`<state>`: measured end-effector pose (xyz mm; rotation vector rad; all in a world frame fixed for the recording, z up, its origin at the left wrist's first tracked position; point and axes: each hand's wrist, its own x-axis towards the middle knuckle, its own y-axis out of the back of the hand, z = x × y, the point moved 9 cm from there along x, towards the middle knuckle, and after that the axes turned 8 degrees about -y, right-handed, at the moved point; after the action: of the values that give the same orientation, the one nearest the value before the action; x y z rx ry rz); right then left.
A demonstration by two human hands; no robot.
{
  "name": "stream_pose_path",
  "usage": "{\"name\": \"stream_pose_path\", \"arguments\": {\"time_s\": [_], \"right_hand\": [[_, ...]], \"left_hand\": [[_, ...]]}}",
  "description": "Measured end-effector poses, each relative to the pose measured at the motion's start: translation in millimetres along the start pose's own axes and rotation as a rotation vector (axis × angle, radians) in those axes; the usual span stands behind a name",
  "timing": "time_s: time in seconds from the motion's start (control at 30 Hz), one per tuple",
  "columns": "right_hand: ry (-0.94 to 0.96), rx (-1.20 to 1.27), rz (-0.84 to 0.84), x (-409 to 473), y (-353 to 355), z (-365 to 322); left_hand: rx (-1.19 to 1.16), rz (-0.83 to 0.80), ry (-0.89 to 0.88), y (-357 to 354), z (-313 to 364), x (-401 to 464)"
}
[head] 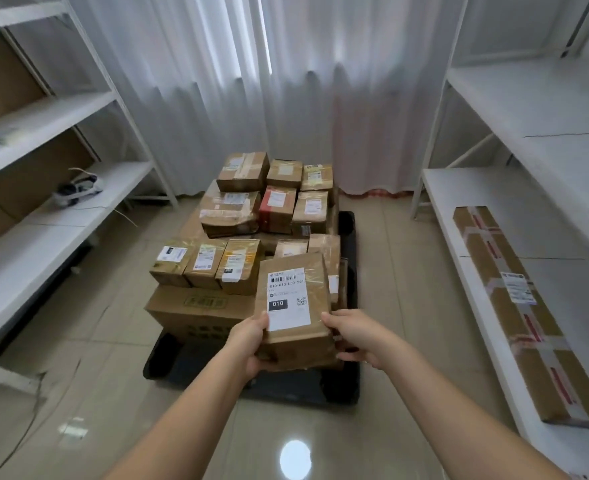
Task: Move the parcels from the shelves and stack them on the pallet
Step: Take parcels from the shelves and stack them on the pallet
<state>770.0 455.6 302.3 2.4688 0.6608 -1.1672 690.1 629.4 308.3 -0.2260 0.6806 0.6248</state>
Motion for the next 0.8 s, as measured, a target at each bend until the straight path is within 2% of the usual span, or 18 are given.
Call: {"name": "stream_pose_path", "arguments": {"time_s": [0.2, 0.33, 0.63, 0.8], "right_hand": [[-0.043, -0.119, -0.094, 49.8, -70.4, -19.9], [-0.046, -0.146, -0.117, 83.2, -107.4, -47.5], [-0.172, -0.017, -0.109, 178.5, -173.7, -106.4], [-0.231, 0.140, 0.022, 233.3, -150.0, -98.0]], "left_hand": [[0.005, 0.118, 0.114, 58.5, -6.7, 66.2], [0.024, 0.158, 0.130, 94.7, 10.7, 118.4], [0.140, 0.107, 0.092, 144.2, 55.2, 264.3], [0.231, 0.077, 0.107, 135.1, 48.7, 316.9]]}}
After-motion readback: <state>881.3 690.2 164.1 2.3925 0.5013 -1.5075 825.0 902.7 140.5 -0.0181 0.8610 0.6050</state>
